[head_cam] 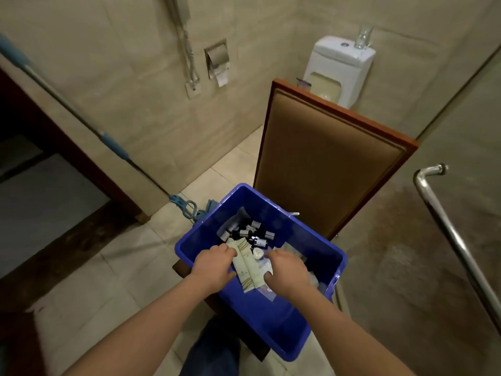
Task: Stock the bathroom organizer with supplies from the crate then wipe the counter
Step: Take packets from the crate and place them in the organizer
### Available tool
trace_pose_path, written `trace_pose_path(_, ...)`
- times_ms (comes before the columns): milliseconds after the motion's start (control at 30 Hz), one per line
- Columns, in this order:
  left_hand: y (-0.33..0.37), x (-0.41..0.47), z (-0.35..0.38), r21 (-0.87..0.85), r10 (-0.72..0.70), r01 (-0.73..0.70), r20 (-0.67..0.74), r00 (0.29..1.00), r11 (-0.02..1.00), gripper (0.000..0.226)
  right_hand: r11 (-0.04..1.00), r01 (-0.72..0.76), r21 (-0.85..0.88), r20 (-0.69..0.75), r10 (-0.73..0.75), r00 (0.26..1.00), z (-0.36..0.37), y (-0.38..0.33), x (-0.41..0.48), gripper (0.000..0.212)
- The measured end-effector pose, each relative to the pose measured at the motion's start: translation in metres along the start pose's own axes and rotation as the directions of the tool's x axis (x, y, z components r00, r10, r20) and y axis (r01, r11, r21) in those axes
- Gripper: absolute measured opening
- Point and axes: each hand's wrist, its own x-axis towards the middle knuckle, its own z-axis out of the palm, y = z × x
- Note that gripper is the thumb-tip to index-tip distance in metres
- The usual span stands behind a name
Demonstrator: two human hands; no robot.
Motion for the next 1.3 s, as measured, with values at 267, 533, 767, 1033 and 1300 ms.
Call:
trace_pose_path(267,-0.052,0.083,0.020,-0.045,0.146,-0.140,0.188,0.971,0.989,0.048,0.963,-0.238,0.128,0.151,0.218,0.964,0.045,-0.006,0.060,0.050)
trace_pose_path(533,-0.073,0.145,0.074,-0.052,0.272,-0.269,0.292,0.917,0.962,0.052,0.874,-0.423,0.237,0.266,0.361,0.894,0.113,0.005,0.112,0.052)
trace_pose_path(767,-0.080,0.171,0.114,-0.085,0.360,-0.352,0.321,0.876,0.932,0.042,0.781,-0.522,0.344,0.262,0.454,0.852,0.166,0.012,0.150,0.057)
trace_pose_path(1033,-0.087,0.178,0.136,-0.090,0.401,-0.393,0.296,0.867,0.915,0.034,0.751,-0.513,0.416,0.183,0.484,0.856,0.200,0.020,0.173,0.052)
trace_pose_path(1300,-0.080,0.185,0.140,-0.019,0.428,-0.440,0.269,0.863,0.898,0.037,0.671,-0.548,0.499,0.221,0.512,0.830,0.200,0.028,0.178,0.023)
